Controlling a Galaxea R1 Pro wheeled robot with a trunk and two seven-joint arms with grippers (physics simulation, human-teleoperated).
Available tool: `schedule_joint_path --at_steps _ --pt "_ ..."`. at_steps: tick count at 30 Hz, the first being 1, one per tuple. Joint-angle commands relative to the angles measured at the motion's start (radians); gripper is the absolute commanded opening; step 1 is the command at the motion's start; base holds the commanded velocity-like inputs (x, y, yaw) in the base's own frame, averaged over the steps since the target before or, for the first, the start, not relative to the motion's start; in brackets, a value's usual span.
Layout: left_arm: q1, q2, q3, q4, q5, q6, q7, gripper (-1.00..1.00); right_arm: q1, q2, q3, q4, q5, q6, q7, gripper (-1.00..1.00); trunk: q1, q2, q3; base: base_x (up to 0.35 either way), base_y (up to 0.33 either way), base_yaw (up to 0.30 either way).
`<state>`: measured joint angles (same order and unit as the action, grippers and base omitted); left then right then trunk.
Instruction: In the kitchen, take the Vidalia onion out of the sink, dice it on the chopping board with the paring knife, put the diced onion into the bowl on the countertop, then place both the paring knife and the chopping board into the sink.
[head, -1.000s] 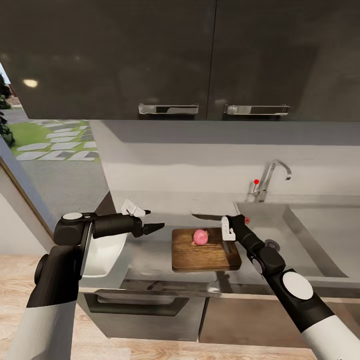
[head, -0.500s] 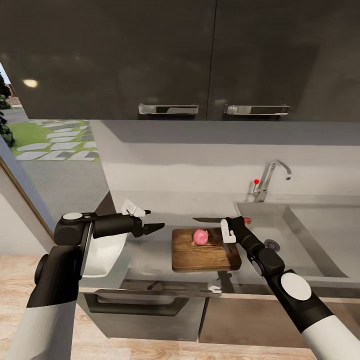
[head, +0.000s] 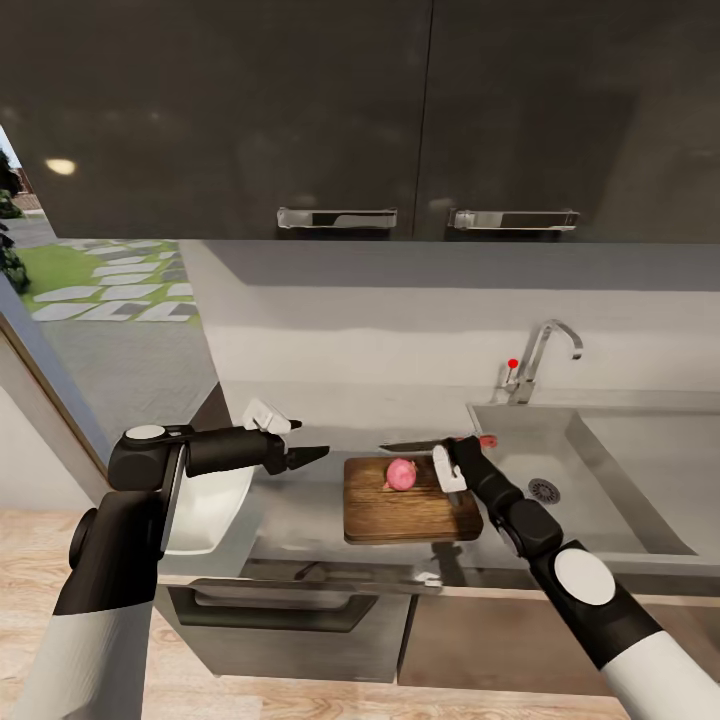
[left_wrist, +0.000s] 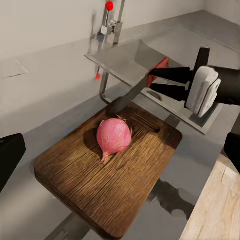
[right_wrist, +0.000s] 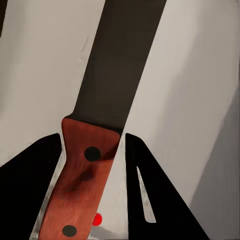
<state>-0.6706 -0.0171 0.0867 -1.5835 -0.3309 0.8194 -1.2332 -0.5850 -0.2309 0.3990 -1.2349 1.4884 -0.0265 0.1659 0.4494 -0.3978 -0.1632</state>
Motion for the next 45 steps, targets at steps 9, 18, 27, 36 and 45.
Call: schedule_joint_path --at_steps 9,18,27,36,45 --pt "-0.001 -0.001 0.002 -0.001 -0.01 0.009 -0.01 1.0 -0.001 -0.001 0.012 -0.002 0.103 -0.004 0.003 -1.0 0.001 -0.002 -0.002 0.0 0.0 0.0" --pt "-0.001 -0.002 -0.006 -0.001 -0.01 0.009 -0.011 1.0 -0.001 -0.001 0.013 -0.003 0.105 -0.009 0.003 -1.0 0.001 -0.002 -0.002 0.0 0.0 0.0" --pt "-0.001 -0.001 -0.007 -0.001 -0.01 0.011 -0.011 1.0 -0.001 -0.001 0.014 -0.003 0.106 -0.009 0.003 -1.0 0.001 -0.002 -0.002 0.0 0.0 0.0" --pt "-0.001 -0.002 -0.007 -0.001 -0.01 0.012 -0.011 1.0 -0.001 -0.001 0.014 -0.003 0.106 -0.009 0.003 -1.0 0.001 -0.002 -0.002 0.0 0.0 0.0" --pt "-0.001 -0.006 -0.008 -0.001 -0.01 0.017 -0.011 1.0 -0.001 -0.001 0.014 -0.003 0.106 -0.009 0.003 -1.0 0.02 -0.037 -0.018 0.0 0.0 0.0"
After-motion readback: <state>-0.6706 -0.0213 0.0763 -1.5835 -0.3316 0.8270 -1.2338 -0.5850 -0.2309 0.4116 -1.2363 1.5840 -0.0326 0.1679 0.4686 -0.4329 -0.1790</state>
